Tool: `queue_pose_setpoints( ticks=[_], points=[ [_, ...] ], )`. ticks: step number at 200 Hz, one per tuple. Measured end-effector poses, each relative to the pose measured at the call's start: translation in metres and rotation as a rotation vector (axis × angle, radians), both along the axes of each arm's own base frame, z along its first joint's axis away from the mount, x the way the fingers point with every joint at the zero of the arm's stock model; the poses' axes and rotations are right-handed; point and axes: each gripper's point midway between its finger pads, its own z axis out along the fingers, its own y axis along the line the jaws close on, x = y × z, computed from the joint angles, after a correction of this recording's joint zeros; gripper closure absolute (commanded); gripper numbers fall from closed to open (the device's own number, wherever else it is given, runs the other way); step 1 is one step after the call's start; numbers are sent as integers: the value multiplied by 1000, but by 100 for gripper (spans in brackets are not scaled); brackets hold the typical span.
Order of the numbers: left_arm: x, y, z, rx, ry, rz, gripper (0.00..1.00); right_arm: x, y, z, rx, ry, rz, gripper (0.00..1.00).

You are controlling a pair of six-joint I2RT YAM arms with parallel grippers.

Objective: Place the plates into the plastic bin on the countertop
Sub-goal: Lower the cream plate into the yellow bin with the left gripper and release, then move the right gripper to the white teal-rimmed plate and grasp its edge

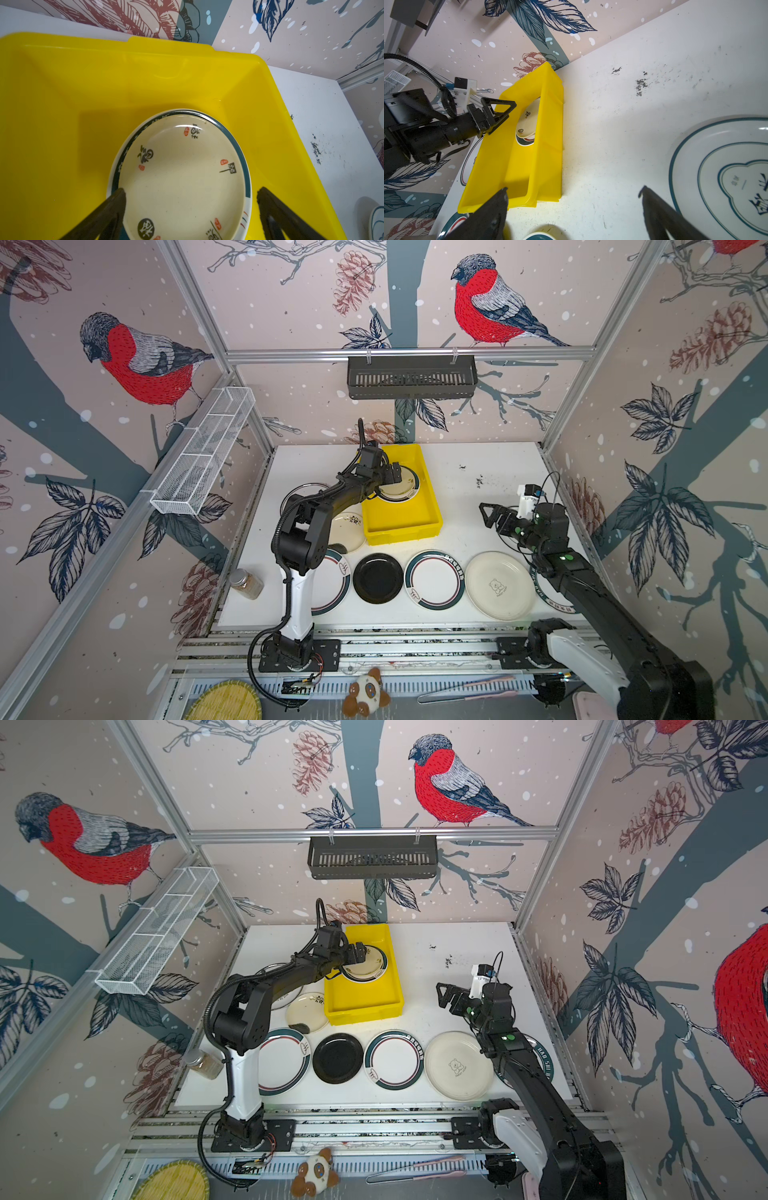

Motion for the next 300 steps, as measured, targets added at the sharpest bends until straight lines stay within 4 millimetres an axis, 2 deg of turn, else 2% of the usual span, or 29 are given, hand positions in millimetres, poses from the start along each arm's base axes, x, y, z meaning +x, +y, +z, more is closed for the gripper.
queue_pose_setpoints(
  ticks=[31,64,82,108,132,154,173,197,232,260,277,300],
  points=[
    [-8,-7,25,-19,-49,-16,2,2,-29,-18,-40,63,-121,0],
    [-23,-21,66,-54,-137,-61,2,-3,-64,-41,-61,140,-247,1],
    [-39,-28,88,-84,-186,-114,2,-5,-78,-48,-52,169,-301,1],
    [-69,-30,104,-131,-229,-182,2,-6,-104,-62,-42,199,-379,0],
    [-101,-24,103,-161,-246,-226,2,1,-135,-71,-10,250,-451,0],
    [-125,-15,101,-178,-269,-243,2,14,-147,-66,-21,252,-449,0],
    [-140,-10,100,-181,-283,-256,2,17,-163,-66,-41,261,-476,0],
    [-150,-5,96,-177,-298,-264,2,12,-179,-75,-39,286,-524,0],
    [-160,-4,83,-183,-284,-285,2,8,-186,-102,-46,367,-531,2],
    [-167,-6,84,-215,-286,-301,2,2,-201,-124,-14,435,-563,6],
    [-170,-6,88,-229,-298,-308,2,0,-211,-125,4,437,-586,7],
    [-176,-5,90,-248,-305,-315,2,3,-213,-122,13,409,-586,8]
  ],
)
